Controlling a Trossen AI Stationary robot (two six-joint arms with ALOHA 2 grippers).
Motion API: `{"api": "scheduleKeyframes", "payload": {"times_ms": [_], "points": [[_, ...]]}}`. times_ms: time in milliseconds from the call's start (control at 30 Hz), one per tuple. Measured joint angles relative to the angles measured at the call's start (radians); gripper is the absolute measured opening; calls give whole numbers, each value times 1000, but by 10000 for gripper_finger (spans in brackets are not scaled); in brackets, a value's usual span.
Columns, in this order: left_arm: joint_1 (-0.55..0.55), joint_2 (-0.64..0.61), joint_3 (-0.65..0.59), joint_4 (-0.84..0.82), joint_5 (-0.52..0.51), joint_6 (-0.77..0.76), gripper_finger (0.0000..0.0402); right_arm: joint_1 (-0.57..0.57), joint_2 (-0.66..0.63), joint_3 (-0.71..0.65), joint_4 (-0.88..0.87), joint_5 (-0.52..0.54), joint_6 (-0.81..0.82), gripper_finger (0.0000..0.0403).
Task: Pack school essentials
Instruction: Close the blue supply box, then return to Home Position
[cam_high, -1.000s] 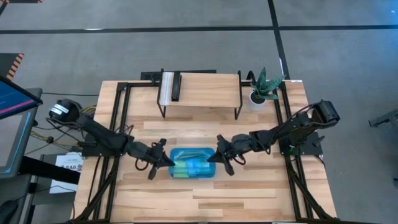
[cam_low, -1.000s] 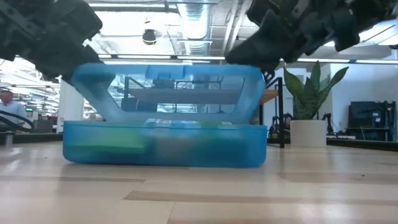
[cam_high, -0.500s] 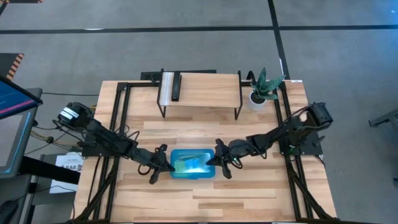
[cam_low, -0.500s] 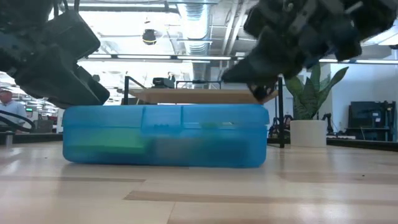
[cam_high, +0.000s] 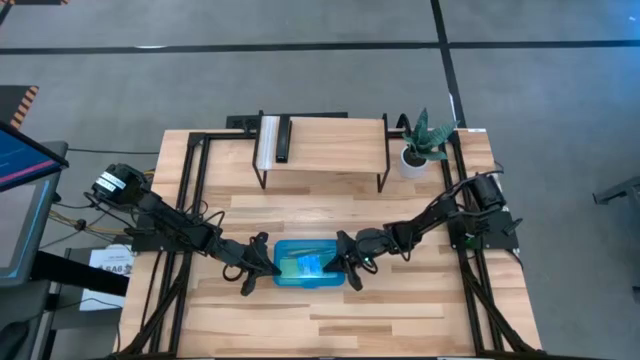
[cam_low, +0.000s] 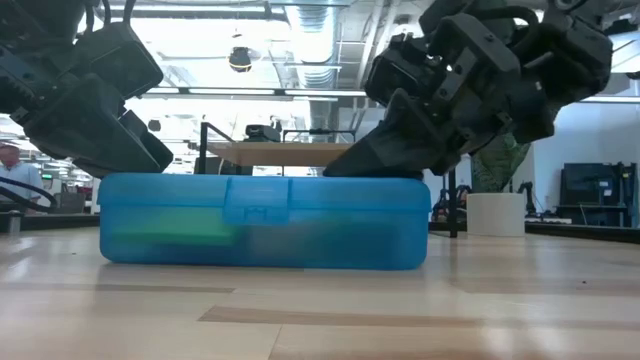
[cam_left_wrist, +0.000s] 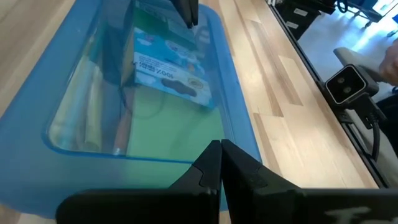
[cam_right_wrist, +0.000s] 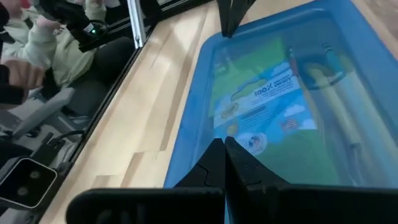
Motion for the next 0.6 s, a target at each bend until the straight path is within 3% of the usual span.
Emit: {"api": "scheduleKeyframes", "payload": {"times_ms": [267,600], "points": [[1,-17,-6,43,53,36,0,-20,-128,0,-80,-44,-24,8],[35,-171,-4,107,51,214,0,-60,-375,2,-146,-43,-164,8]]}}
